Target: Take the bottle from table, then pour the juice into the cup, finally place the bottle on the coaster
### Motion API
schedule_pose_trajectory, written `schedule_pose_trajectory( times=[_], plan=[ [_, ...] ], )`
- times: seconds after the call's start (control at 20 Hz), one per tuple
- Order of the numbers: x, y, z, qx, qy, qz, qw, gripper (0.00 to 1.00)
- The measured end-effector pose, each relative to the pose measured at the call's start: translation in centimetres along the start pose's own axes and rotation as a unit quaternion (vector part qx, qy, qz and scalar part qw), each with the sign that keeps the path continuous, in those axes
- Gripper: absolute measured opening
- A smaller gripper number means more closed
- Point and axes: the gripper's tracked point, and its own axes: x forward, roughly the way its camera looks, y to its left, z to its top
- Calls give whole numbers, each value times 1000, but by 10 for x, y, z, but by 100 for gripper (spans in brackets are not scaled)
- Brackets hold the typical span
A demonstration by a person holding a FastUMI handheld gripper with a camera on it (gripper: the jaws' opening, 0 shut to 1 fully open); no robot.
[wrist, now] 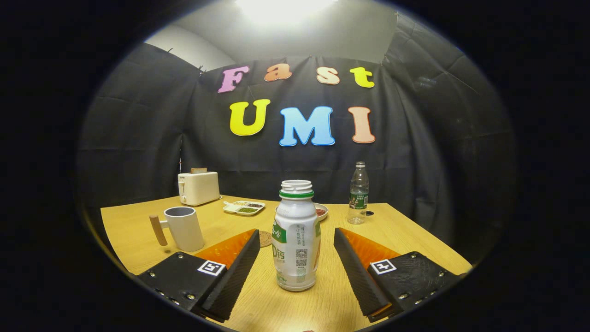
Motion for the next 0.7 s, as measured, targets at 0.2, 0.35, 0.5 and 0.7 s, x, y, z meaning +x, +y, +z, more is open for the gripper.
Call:
schedule_pose_trajectory(
  times=[0.2, 0.35, 0.5, 0.7],
  plan=[
    [15, 0, -9, 8, 13, -9, 1000, 98],
    [26, 2, -16, 5, 25, -13, 1000, 98],
    [35, -2, -20, 0, 36, -23, 999, 83],
    [35, 1, -22, 2, 48, -30, 998, 78]
  ],
)
